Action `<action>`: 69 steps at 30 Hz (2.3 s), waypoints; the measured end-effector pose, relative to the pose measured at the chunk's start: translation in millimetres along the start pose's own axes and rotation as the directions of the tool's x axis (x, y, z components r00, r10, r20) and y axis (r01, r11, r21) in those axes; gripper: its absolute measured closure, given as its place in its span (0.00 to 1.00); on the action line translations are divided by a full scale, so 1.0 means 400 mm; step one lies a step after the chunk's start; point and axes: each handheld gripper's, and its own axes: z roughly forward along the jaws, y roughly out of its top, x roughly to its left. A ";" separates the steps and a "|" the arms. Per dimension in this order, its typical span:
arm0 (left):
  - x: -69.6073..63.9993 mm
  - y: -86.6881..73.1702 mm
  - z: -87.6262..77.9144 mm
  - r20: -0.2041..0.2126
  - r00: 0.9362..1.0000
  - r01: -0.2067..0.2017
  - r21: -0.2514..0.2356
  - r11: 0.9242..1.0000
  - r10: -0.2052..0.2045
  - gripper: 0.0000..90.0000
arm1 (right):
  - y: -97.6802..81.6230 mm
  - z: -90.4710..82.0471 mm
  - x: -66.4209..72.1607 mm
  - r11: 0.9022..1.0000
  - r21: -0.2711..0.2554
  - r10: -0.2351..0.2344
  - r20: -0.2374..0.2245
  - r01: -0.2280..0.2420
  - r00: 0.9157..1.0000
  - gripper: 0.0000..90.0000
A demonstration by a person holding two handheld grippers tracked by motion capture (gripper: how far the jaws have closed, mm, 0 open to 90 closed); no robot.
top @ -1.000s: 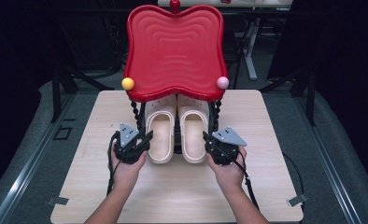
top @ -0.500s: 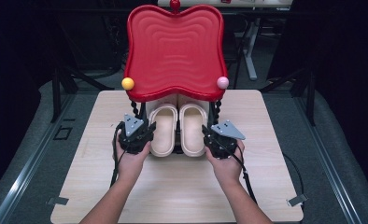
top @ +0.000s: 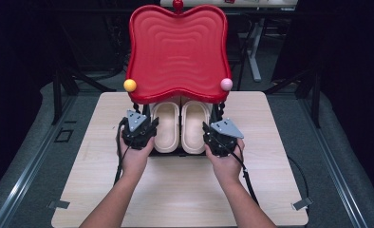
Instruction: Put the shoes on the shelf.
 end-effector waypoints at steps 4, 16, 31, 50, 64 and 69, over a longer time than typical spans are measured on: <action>0.001 -0.003 -0.004 0.012 1.000 0.001 -0.002 1.000 -0.001 0.75 | -0.005 0.003 -0.007 1.000 0.018 0.010 -0.017 -0.009 1.000 0.74; -0.005 -0.010 -0.013 0.018 1.000 0.004 0.010 1.000 -0.004 0.70 | -0.012 0.000 -0.011 0.999 0.039 0.004 -0.027 -0.003 1.000 0.74; -0.004 -0.017 -0.023 0.037 0.999 0.019 0.034 0.999 -0.021 0.69 | -0.013 0.000 -0.012 0.999 0.043 0.007 -0.033 -0.005 0.999 0.74; -0.005 -0.025 -0.046 0.054 0.999 -0.002 0.021 1.000 0.001 0.58 | -0.009 -0.020 -0.010 0.999 0.023 -0.026 -0.055 0.027 0.998 0.62; -0.022 -0.072 -0.152 0.116 0.992 -0.058 -0.006 0.998 0.058 0.55 | -0.031 -0.127 0.001 0.994 0.000 -0.110 -0.103 0.110 0.989 0.57; -0.021 -0.106 -0.194 0.163 0.984 -0.067 -0.010 0.998 0.068 0.55 | -0.060 -0.182 0.010 0.993 0.032 -0.109 -0.156 0.115 0.982 0.61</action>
